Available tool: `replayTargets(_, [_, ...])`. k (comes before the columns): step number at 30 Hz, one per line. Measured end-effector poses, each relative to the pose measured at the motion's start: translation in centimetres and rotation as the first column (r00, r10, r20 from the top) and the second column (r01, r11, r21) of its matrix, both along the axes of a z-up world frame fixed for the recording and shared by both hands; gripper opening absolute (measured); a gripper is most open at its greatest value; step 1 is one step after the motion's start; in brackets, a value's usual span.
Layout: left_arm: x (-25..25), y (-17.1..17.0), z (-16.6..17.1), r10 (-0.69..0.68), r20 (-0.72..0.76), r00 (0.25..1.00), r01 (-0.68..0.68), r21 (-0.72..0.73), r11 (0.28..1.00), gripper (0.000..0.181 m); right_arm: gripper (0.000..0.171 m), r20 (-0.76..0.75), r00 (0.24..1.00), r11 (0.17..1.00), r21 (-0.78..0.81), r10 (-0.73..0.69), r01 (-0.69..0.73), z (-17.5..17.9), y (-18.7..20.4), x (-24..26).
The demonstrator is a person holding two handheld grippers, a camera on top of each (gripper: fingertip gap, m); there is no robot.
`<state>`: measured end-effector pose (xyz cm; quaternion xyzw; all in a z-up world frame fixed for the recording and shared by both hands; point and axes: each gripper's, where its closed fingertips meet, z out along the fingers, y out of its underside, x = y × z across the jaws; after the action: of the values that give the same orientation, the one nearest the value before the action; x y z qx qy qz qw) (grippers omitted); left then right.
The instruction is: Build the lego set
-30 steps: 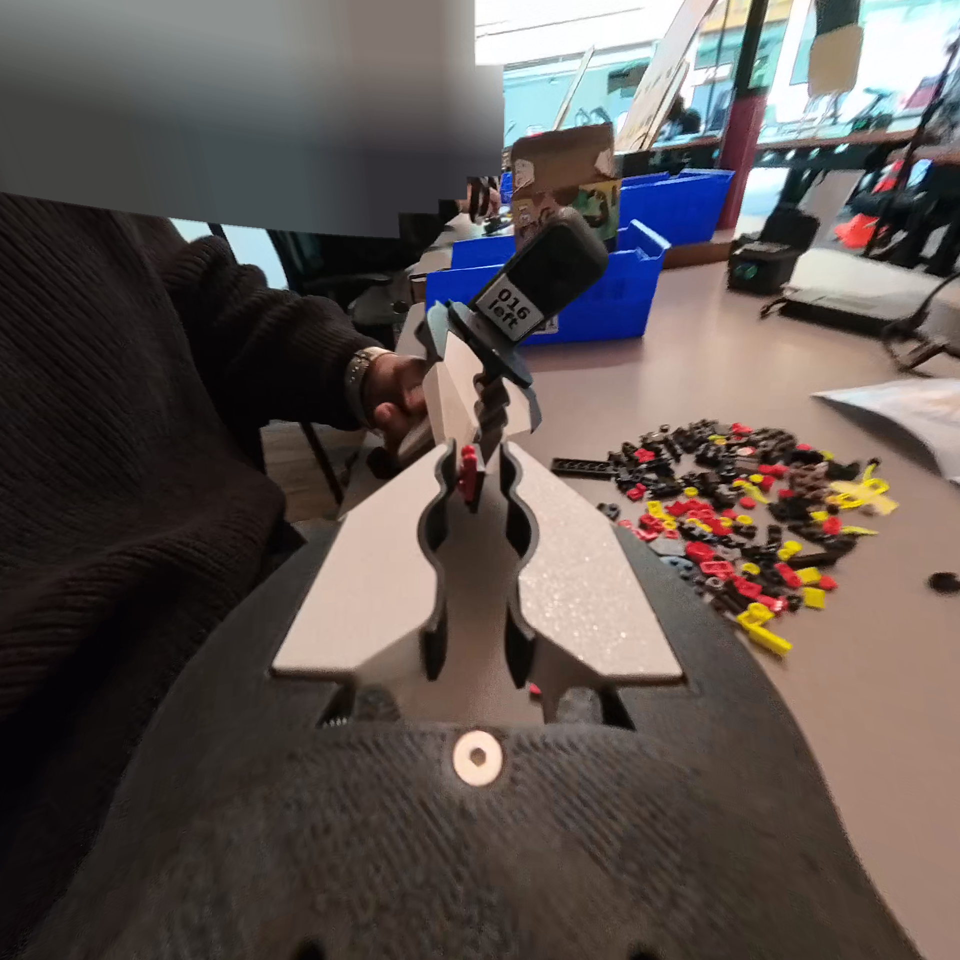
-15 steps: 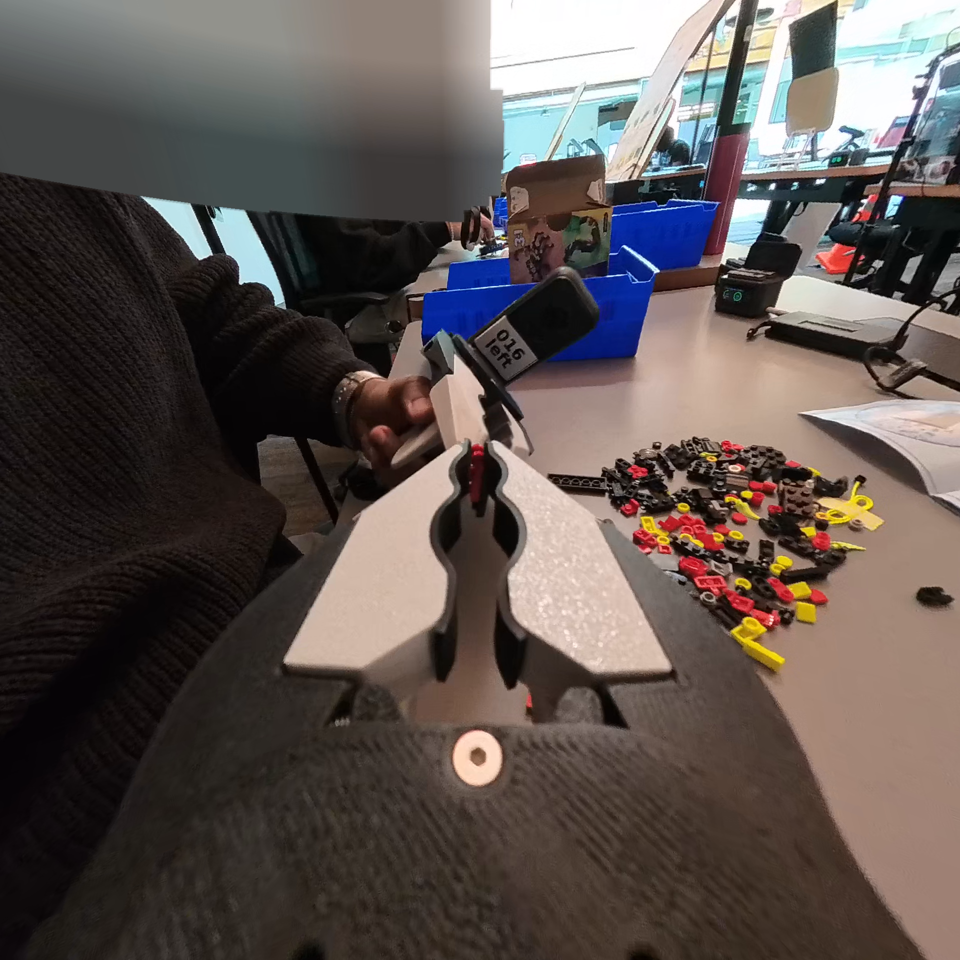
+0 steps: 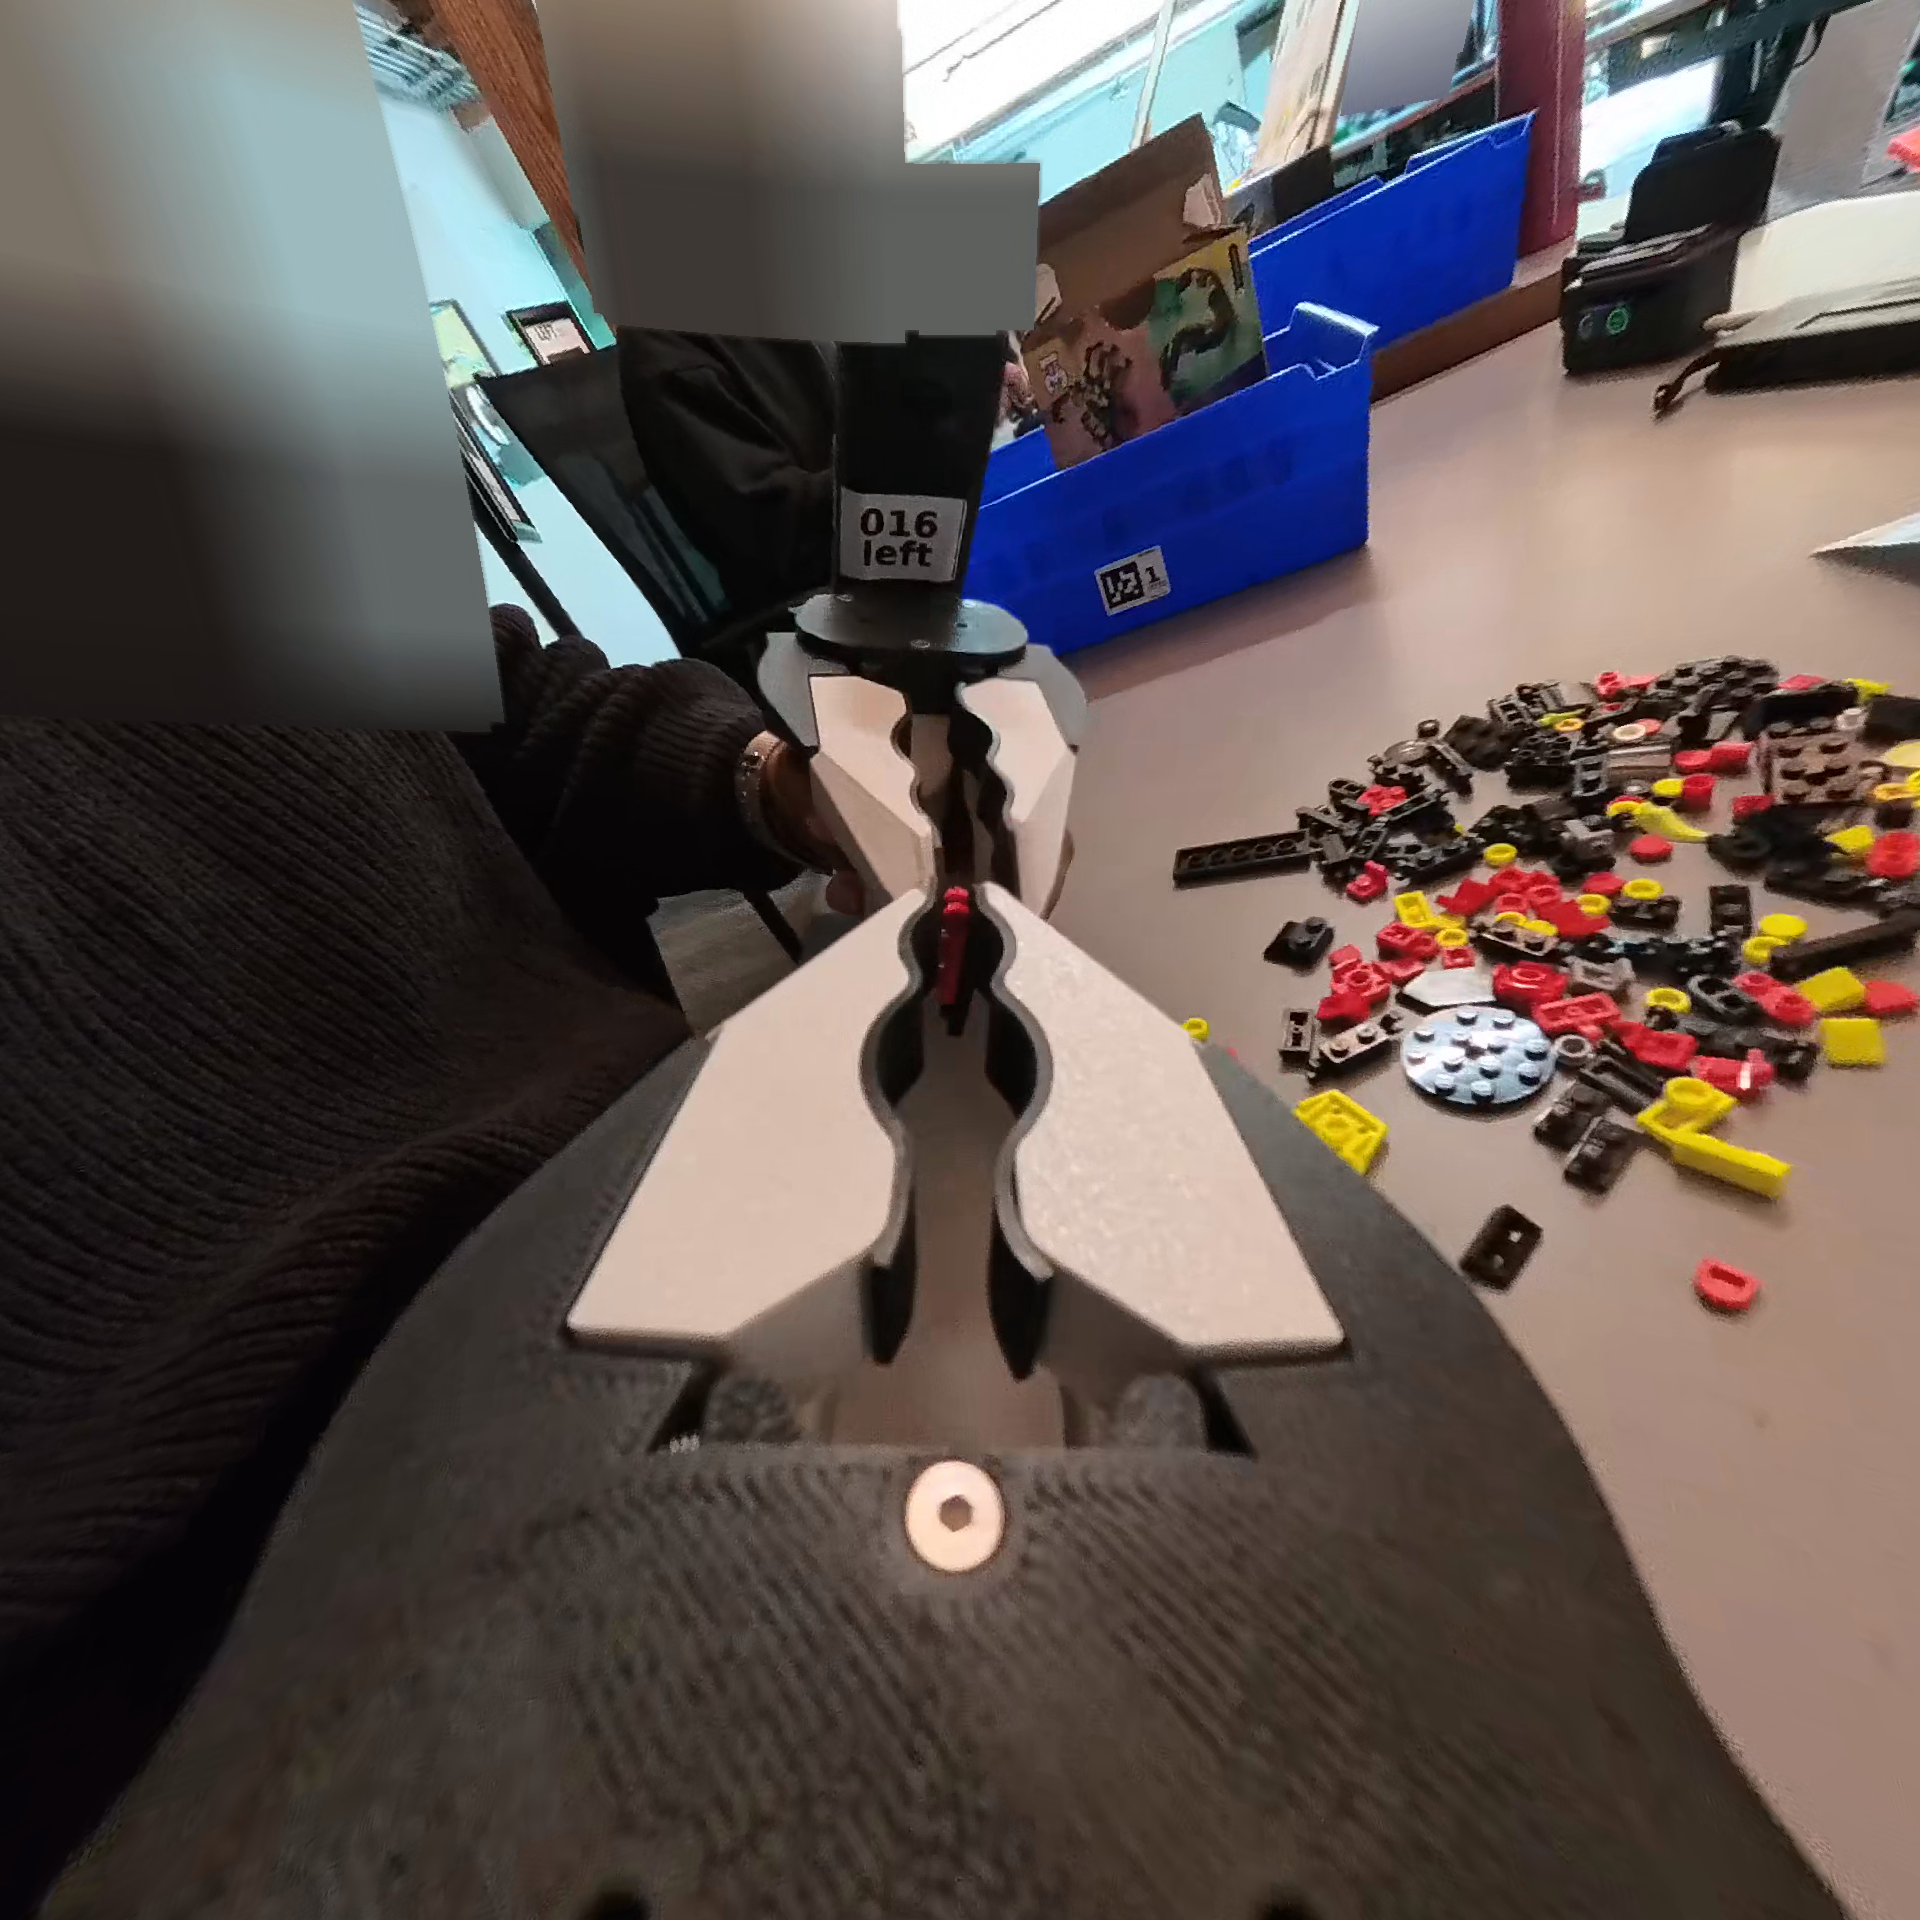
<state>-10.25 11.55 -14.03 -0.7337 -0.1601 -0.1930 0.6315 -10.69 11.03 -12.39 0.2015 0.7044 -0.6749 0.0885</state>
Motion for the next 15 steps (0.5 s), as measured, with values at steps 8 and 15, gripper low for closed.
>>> replayTargets(8, [0.51, 0.12, -0.11, -0.051, 0.112, 0.992, 0.049, 0.020, 0.999, 0.006, 0.002, 0.023, 1.000, 1.000, -0.014, 0.016, -0.016, -0.03, -0.12, 0.21])
replayTargets(15, [0.91, 0.18, -0.11, -0.071, 0.110, 0.991, 0.069, 0.020, 0.997, 0.009, 0.002, 0.029, 0.999, 1.000, -0.021, 0.017, -0.017, 0.04, -0.17, 0.22])
